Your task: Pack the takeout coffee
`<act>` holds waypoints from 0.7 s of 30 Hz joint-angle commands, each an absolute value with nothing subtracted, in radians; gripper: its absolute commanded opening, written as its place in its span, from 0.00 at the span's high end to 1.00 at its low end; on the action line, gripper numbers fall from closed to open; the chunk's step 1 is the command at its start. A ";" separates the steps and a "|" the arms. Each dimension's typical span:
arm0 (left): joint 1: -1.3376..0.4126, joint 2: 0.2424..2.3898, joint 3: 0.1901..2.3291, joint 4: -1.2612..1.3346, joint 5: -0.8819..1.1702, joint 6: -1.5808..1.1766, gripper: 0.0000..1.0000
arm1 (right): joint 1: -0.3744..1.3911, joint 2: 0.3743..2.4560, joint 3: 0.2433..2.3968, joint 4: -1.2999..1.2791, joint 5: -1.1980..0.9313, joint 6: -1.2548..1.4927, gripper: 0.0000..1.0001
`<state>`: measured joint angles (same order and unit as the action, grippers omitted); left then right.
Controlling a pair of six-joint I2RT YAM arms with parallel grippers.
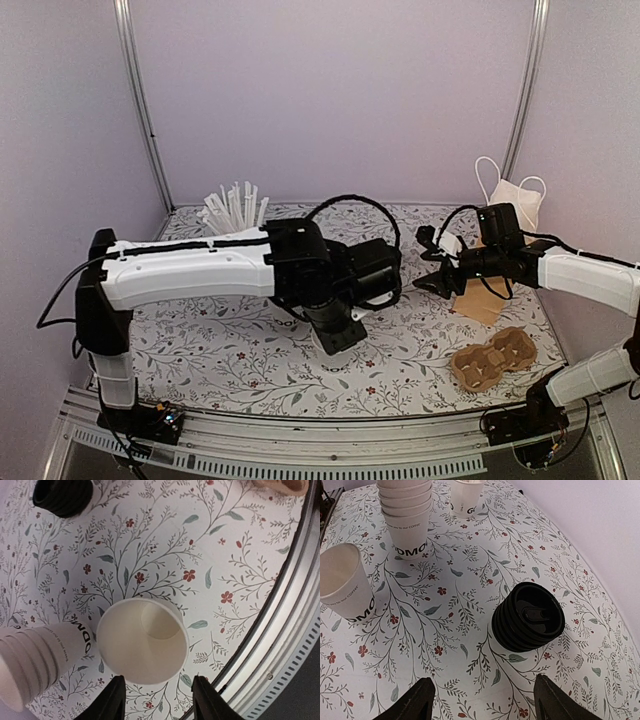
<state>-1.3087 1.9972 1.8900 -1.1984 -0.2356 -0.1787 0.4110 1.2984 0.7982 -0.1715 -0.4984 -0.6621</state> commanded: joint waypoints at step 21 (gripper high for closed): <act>-0.748 1.626 1.581 -1.022 -0.166 -0.485 0.57 | 0.406 1.329 0.813 -0.198 -0.500 -0.688 0.29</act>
